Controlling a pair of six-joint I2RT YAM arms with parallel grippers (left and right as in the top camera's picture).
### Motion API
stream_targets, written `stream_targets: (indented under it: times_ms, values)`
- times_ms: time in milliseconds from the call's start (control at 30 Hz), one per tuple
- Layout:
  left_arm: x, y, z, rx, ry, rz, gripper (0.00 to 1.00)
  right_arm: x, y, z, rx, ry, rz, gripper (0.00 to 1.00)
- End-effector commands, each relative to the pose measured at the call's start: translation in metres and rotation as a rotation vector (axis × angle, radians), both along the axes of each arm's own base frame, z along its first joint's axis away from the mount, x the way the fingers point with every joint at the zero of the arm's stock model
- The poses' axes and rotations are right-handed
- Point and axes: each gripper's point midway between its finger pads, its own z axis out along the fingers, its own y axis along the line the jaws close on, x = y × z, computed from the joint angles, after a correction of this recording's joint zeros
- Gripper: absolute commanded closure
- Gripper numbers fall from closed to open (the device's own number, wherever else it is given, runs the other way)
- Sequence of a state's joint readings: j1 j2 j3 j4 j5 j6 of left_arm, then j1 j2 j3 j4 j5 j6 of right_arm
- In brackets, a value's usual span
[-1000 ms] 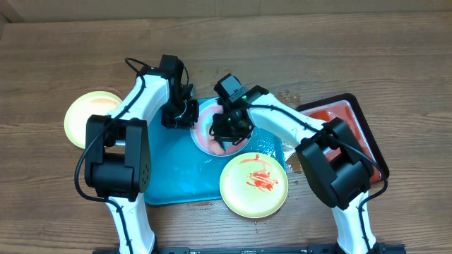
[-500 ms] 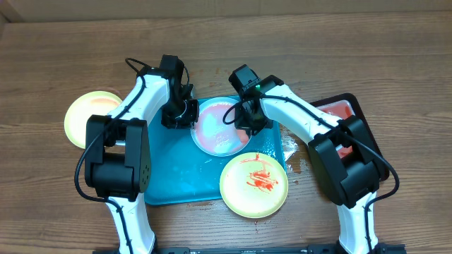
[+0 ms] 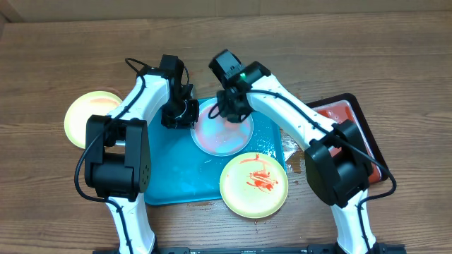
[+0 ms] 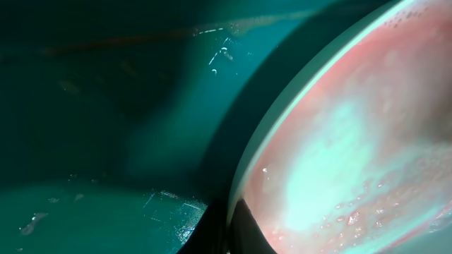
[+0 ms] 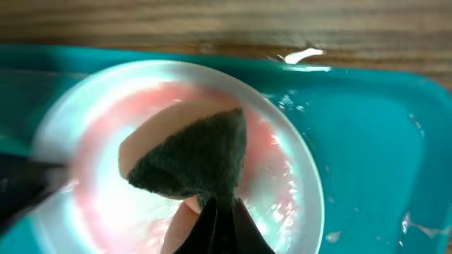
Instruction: Clean dirty plates on tray and stack at the side
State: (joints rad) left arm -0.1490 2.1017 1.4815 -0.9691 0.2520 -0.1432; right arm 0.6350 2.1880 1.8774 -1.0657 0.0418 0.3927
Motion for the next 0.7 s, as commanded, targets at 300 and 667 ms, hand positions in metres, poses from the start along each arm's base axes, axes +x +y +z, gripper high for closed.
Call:
stream_targets:
  times_ms: [300,667]
  values:
    - [0.005,0.001,-0.001,0.006,-0.002,0.016,0.95,0.009,-0.023,0.139,0.006,-0.221,0.0,0.96]
    - [0.038,-0.032,0.094,-0.181,-0.23,-0.01,0.96,0.008,-0.122,0.275,0.104,-0.502,-0.207,0.96]
